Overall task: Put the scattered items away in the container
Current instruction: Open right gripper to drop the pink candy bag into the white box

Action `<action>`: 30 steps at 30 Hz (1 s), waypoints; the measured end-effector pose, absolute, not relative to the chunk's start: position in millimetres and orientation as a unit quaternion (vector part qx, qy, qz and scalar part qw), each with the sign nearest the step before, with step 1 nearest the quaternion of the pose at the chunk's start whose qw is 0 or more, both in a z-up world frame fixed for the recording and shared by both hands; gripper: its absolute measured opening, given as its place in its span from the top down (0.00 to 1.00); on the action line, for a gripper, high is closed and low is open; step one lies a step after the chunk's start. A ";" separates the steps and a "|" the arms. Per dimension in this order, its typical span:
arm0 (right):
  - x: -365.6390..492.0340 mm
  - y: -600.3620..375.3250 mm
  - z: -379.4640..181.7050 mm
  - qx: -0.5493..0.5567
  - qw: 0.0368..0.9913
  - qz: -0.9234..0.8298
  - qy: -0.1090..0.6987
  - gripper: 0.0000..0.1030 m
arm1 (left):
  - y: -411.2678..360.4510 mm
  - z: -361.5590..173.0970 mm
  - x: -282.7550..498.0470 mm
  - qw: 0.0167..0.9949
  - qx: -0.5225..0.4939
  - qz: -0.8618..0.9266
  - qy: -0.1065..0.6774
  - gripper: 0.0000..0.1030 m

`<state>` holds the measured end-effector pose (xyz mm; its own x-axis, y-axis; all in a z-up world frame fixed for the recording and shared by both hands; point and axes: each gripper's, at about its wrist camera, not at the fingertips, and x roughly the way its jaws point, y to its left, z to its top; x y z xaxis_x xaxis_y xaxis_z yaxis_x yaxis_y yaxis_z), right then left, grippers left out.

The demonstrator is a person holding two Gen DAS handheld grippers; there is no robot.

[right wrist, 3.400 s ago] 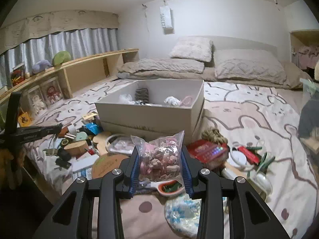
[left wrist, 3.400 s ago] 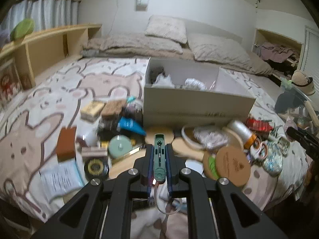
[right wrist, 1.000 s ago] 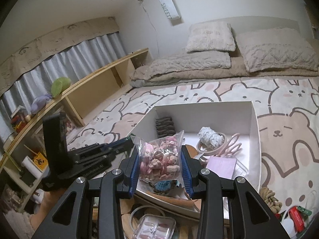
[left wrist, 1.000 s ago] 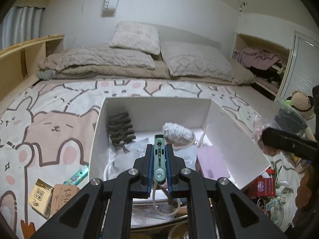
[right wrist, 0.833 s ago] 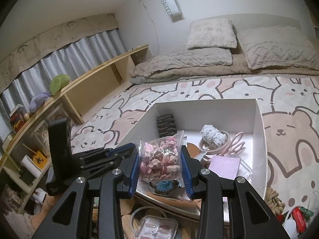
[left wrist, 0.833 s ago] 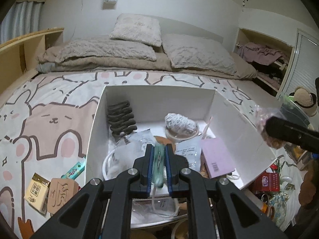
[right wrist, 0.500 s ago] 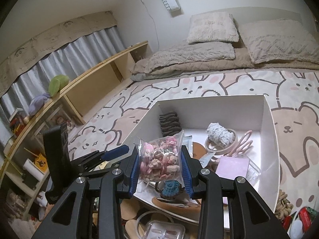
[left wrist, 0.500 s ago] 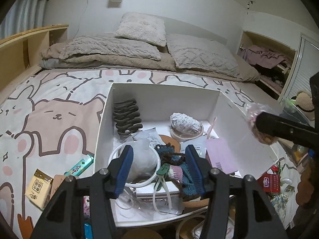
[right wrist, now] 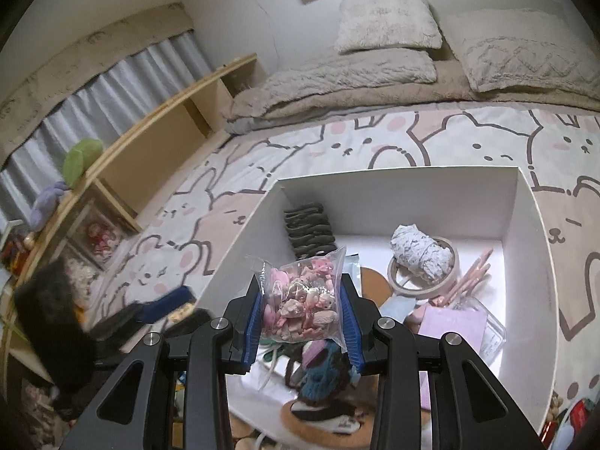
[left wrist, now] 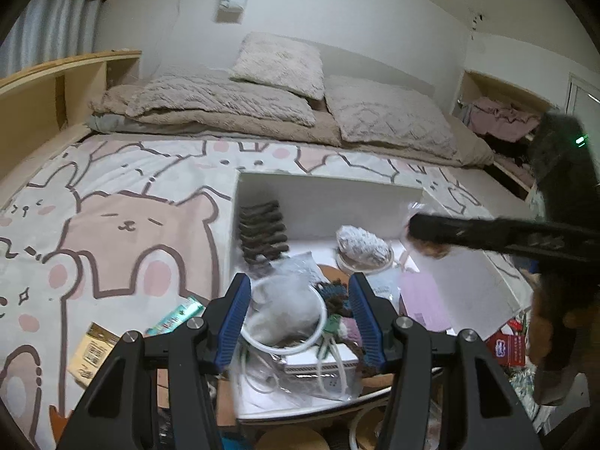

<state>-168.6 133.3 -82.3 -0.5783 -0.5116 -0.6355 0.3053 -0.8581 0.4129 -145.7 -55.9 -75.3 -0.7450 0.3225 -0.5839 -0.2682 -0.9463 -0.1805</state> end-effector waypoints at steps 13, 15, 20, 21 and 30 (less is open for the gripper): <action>-228.2 113.7 -89.9 0.434 0.172 -0.879 -0.098 0.63 | -80.0 -61.7 -145.9 0.146 -0.301 0.940 -0.060 0.47; -235.5 111.1 -88.7 0.431 0.168 -0.882 -0.089 0.63 | -81.5 -62.0 -145.9 0.144 -0.300 0.941 -0.060 0.47; -249.7 110.5 -90.5 0.421 0.144 -0.892 -0.075 0.45 | -84.8 -64.3 -147.9 0.139 -0.303 0.941 -0.062 0.42; -249.9 111.8 -90.4 0.416 0.134 -0.896 -0.075 0.30 | -85.9 -64.6 -148.2 0.138 -0.303 0.941 -0.064 0.41; -249.9 121.7 -90.9 0.392 0.138 -0.905 -0.094 0.00 | -86.6 -62.7 -145.5 0.136 -0.302 0.941 -0.063 0.40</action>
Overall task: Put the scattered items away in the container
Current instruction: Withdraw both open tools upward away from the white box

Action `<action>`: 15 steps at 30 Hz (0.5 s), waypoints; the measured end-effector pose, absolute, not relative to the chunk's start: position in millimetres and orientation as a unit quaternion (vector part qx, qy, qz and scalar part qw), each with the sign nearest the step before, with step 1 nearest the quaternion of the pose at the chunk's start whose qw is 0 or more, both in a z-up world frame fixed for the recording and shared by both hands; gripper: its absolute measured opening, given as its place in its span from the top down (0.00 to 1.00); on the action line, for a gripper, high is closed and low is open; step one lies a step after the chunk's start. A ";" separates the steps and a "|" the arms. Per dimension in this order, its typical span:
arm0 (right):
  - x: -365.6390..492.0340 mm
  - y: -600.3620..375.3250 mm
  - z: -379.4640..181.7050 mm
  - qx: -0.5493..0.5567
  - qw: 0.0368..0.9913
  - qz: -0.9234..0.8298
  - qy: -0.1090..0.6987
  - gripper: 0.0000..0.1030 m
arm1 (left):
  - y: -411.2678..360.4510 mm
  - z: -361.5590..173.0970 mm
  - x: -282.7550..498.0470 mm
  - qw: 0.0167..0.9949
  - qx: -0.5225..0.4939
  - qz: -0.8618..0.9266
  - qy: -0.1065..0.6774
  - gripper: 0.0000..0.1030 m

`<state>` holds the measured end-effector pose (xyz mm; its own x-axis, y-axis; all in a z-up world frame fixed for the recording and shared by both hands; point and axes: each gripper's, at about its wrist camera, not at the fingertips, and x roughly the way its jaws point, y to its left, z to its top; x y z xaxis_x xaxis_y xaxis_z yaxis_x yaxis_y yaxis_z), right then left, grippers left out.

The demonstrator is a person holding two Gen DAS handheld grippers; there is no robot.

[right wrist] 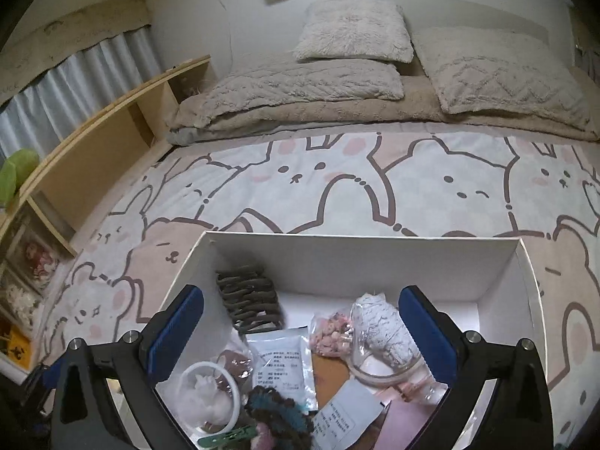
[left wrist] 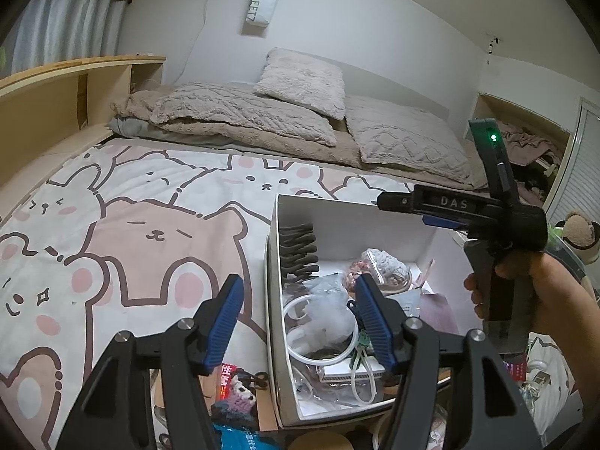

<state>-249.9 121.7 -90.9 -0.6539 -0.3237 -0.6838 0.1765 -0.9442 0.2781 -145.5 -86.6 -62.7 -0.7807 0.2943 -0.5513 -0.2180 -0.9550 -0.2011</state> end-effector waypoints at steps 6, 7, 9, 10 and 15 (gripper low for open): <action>-238.2 124.1 -81.3 0.389 0.145 -0.904 -0.099 0.00 | -84.0 -59.5 -140.5 0.138 -0.301 0.942 -0.059 0.40; -234.9 125.3 -78.5 0.388 0.146 -0.904 -0.100 0.00 | -83.4 -59.0 -140.2 0.139 -0.301 0.942 -0.059 0.40; -230.5 126.4 -74.9 0.386 0.149 -0.905 -0.100 0.00 | -82.2 -58.3 -139.4 0.140 -0.302 0.941 -0.057 0.40; -228.0 126.6 -73.1 0.385 0.152 -0.905 -0.099 0.00 | -81.5 -58.0 -139.1 0.140 -0.302 0.941 -0.056 0.40; -211.2 128.7 -66.1 0.381 0.172 -0.904 -0.094 0.00 | -78.8 -57.0 -135.3 0.143 -0.305 0.940 -0.052 0.40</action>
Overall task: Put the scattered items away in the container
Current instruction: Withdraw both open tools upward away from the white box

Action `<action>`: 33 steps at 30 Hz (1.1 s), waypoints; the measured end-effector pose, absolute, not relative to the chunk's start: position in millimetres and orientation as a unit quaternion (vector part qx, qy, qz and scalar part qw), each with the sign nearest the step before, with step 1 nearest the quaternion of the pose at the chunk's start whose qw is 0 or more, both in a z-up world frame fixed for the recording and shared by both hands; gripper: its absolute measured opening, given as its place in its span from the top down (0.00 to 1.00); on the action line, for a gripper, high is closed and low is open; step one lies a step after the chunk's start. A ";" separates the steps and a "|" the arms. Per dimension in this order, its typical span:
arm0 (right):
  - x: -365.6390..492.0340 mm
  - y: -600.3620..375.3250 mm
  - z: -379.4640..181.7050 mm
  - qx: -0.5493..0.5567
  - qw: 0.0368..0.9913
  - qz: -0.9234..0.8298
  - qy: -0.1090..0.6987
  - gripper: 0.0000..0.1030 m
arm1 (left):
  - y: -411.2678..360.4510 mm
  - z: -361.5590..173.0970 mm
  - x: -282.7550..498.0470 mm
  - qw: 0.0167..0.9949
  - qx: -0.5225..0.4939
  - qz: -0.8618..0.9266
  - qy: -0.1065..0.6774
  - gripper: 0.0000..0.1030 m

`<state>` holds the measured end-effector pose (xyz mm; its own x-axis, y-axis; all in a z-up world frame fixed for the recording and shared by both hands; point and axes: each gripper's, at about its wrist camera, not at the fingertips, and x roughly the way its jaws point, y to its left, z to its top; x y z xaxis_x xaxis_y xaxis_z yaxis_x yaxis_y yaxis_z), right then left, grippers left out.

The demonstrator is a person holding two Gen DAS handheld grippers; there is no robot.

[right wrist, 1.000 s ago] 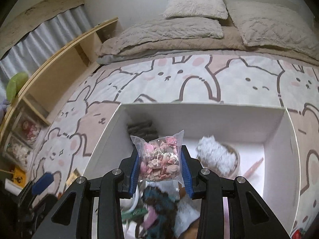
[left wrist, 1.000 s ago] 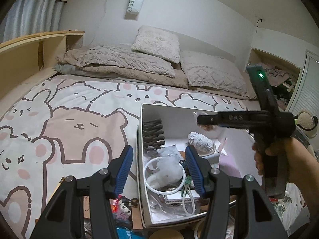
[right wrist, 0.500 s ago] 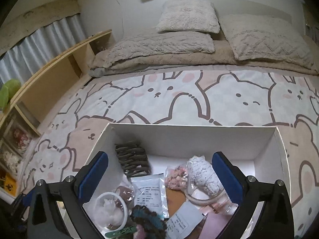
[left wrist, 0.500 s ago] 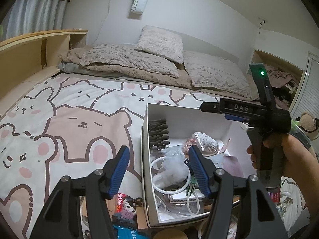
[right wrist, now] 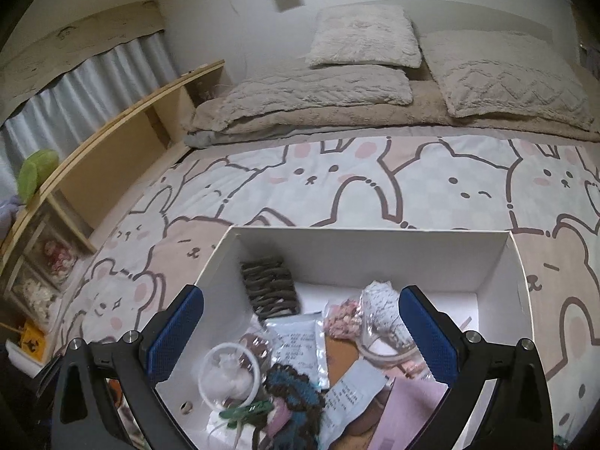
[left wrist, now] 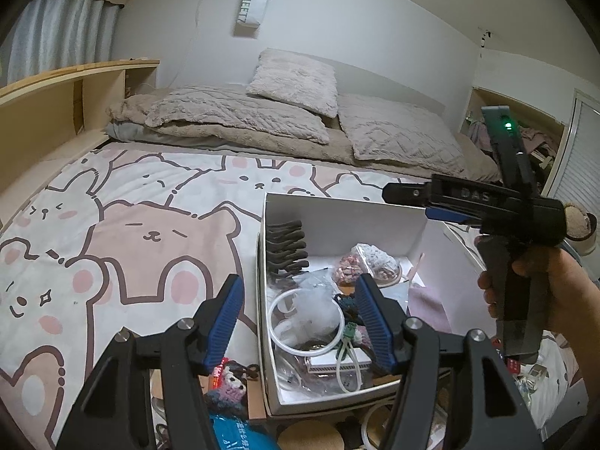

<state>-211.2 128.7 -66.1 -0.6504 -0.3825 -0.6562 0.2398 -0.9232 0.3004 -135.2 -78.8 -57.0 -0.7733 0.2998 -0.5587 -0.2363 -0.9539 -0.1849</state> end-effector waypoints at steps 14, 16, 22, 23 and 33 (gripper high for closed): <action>-150.2 158.0 -49.5 0.345 0.179 -0.918 -0.079 0.00 | -65.4 -47.1 -118.2 0.139 -0.308 0.940 -0.040 0.40; -141.8 162.3 -45.5 0.342 0.179 -0.919 -0.079 0.00 | -63.3 -44.8 -113.5 0.140 -0.308 0.940 -0.039 0.37; -112.6 175.7 -27.4 0.316 0.186 -0.927 -0.083 0.00 | -60.8 -33.5 -97.9 0.135 -0.295 0.945 -0.046 0.06; -107.2 177.5 -24.5 0.313 0.189 -0.927 -0.081 0.00 | -60.5 -31.0 -95.2 0.133 -0.293 0.946 -0.046 0.01; -51.4 193.8 -5.5 0.263 0.176 -0.948 -0.033 0.00 | -54.9 -10.5 -71.2 0.122 -0.276 0.953 -0.026 0.00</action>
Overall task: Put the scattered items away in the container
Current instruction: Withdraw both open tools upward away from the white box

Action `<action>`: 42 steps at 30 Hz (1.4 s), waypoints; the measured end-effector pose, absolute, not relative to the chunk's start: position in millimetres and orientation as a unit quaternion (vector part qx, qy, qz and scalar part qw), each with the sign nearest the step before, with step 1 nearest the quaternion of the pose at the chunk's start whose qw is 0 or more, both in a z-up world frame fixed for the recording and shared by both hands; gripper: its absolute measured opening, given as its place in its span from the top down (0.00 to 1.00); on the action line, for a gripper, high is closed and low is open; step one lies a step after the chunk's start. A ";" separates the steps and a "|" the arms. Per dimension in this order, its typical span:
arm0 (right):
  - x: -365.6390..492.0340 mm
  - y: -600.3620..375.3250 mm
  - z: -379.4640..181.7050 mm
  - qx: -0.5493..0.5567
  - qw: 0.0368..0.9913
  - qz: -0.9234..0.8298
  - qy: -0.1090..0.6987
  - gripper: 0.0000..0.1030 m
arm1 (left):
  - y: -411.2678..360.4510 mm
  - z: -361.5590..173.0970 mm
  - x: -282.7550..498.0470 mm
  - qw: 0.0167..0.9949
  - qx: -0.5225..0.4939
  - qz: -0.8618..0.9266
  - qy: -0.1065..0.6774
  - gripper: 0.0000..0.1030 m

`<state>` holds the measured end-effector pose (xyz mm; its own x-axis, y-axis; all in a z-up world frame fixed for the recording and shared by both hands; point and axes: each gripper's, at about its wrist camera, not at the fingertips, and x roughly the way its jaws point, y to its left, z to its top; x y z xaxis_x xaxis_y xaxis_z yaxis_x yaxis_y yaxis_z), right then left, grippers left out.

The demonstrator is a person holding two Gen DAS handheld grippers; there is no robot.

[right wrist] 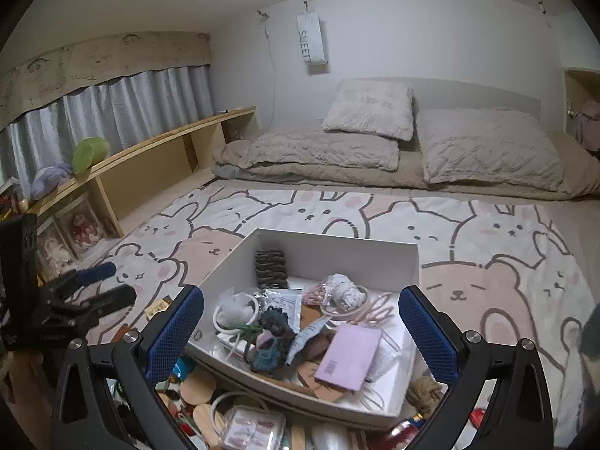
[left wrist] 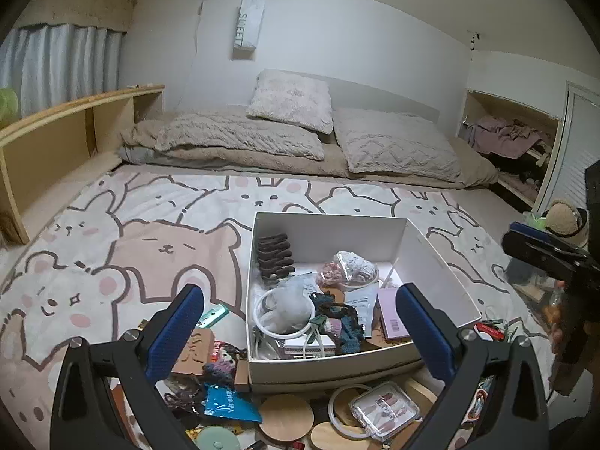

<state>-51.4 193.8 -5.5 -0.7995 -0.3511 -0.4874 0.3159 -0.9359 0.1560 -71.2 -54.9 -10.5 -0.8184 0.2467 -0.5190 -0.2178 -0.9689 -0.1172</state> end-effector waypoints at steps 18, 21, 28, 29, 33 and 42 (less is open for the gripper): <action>15.7 214.0 -7.3 0.207 0.153 -0.966 0.001 0.00 | -49.5 5.2 -32.5 0.117 -0.244 0.963 -0.018 0.00; 22.2 217.0 -9.3 0.206 0.148 -0.967 0.007 0.00 | -50.6 7.2 -27.2 0.117 -0.240 0.963 -0.021 0.00; 38.7 226.9 -13.9 0.194 0.138 -0.971 -0.007 0.00 | -51.1 7.8 -14.3 0.109 -0.234 0.966 -0.013 0.00; 41.2 228.3 -14.0 0.191 0.137 -0.972 -0.008 0.00 | -51.2 8.0 -12.9 0.108 -0.233 0.966 -0.011 0.00; 51.0 231.9 -13.9 0.178 0.140 -0.974 -0.016 0.00 | -52.1 6.6 -8.6 0.105 -0.233 0.967 -0.015 0.00; 68.1 243.5 -14.2 0.150 0.143 -0.978 -0.026 0.00 | -58.7 -7.6 -3.8 0.099 -0.245 0.964 -0.028 0.00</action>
<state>68.1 243.5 -14.2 -0.9147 -0.2866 -0.2851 0.2710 -0.9580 0.0935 -3.8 -58.7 -7.6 -0.8605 0.2053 -0.4663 -0.1778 -0.9787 -0.1028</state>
